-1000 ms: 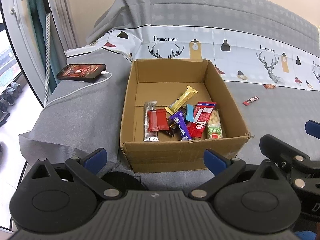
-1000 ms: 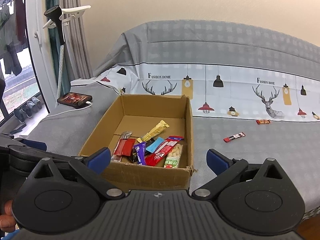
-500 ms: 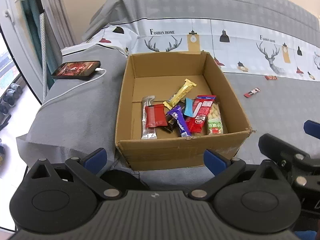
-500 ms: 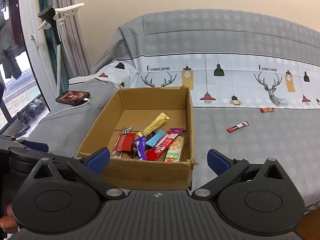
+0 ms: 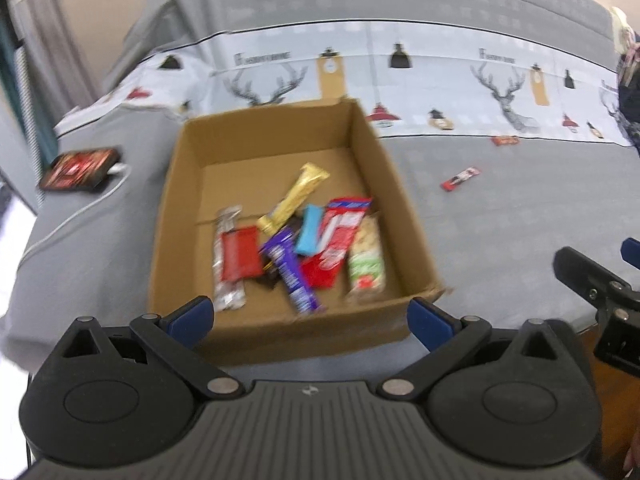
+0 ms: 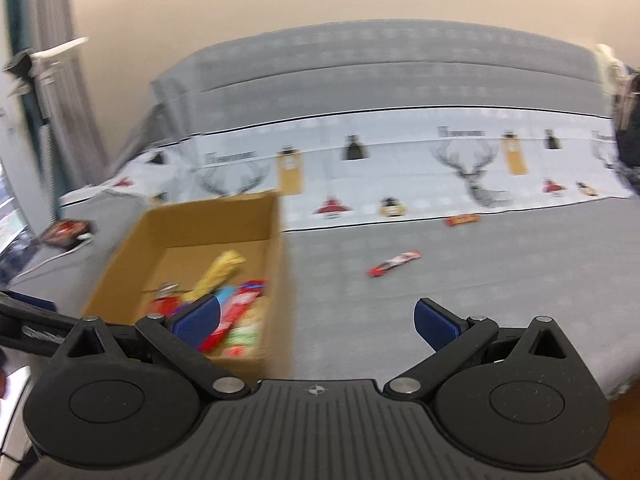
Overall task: Organize snacks
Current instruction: 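Grasp the red candy stick with the left tool while the right tool grasps the orange-wrapped snack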
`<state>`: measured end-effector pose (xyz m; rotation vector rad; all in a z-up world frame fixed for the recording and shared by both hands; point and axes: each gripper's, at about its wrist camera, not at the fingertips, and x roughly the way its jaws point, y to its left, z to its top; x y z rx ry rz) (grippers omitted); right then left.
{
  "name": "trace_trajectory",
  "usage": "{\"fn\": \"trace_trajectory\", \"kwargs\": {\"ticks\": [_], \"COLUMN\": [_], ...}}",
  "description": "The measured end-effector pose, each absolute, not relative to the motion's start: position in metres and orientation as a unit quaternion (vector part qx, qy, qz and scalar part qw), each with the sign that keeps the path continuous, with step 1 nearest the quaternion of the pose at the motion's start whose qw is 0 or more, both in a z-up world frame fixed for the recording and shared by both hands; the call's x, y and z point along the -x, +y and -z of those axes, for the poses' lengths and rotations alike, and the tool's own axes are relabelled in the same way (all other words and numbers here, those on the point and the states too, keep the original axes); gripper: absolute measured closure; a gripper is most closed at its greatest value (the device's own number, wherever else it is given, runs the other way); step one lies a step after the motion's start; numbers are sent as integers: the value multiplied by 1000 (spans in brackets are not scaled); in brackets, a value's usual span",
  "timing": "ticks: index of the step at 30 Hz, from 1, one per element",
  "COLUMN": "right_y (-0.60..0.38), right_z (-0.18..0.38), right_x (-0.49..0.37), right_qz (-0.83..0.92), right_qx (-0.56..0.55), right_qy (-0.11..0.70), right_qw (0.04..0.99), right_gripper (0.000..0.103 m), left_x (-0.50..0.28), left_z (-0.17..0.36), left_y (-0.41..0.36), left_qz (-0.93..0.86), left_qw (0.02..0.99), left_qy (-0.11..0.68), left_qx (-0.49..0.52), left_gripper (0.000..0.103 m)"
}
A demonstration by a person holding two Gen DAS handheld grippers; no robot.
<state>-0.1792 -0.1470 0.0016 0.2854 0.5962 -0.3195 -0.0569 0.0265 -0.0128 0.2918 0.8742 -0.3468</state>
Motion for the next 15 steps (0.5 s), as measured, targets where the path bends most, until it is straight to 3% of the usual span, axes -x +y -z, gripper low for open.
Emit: {"fn": "trace_trajectory", "kwargs": {"ticks": [9,15], "right_y": [-260,-351], "right_z": [30,64], "right_x": [182,157], "right_qz": [258,305], "right_qx": [-157,-200], "right_qy": [295,308], "right_qw": [907,879], "right_gripper": [1,1], "left_x": [11,-45], "left_z": [16,64], "left_y": [-91,-183], "left_qz": [248,275], "left_qw": [848,816], "left_qy": [433,452], "left_qx": [-179,-232], "left_gripper": [0,0]}}
